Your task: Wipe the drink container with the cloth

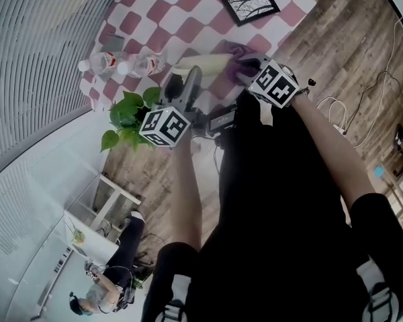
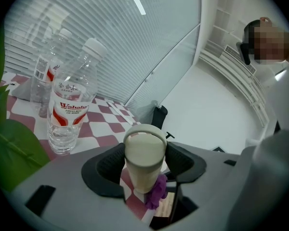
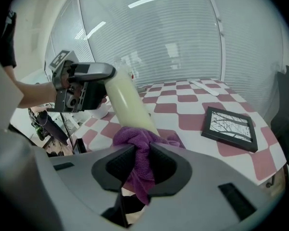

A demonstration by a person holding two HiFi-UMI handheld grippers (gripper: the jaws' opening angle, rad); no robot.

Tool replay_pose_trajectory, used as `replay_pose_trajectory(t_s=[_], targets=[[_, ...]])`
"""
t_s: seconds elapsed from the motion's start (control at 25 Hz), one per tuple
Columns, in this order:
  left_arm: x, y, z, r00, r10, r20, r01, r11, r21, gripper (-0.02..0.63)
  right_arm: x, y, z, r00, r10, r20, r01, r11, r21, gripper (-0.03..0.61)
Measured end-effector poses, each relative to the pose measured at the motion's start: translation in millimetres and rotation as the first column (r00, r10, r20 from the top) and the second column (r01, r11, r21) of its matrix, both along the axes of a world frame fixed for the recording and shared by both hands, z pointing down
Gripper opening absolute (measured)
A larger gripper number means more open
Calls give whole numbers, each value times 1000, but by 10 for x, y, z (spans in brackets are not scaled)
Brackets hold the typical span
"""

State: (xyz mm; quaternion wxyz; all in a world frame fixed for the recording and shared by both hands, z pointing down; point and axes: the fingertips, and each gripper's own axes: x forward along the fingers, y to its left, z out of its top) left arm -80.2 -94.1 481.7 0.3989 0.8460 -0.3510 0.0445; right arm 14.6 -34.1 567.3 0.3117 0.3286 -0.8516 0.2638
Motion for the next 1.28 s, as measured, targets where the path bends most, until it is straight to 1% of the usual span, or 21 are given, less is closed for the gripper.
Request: replay_pose_trajectory(t_s=[0.08,0.16,0.32,0.48,0.8,0.92,1.0,1.16,1.28], targets=[[-25,35,12,1000,15,10,-15,1000,1,282,-29,-43,-84,999,9,37,-9,1000,-2,94],[-29,75,7,999,27,20,-28,1000,14,282,-78,-90,-208,998,-2,67,1,1000,12,87],[-12,150,-16,998,51,36,-53,997,47,281,-220,-192,-510,993,-48,103,41,996,76,84],[-14,210,-28,996,76,53,-79,994,69,281,-356,-298,-803,988,-72,135,53,989,138,84],[53,297,-65,987,121,109,-133,985,110,281,-515,-434,-1179,976,-103,191,64,977,203,83],[69,331,-73,982,135,135,-152,980,125,281,-524,-462,-1198,974,-110,196,67,974,215,83],[79,368,-83,976,150,156,-172,975,138,281,-496,-472,-1163,977,-99,190,57,975,214,84],[108,460,-99,960,187,210,-225,959,174,281,-390,-509,-1009,985,-38,166,4,980,197,84],[89,509,-90,956,190,223,-232,956,178,281,-309,-493,-801,990,-3,138,-20,987,163,84]])
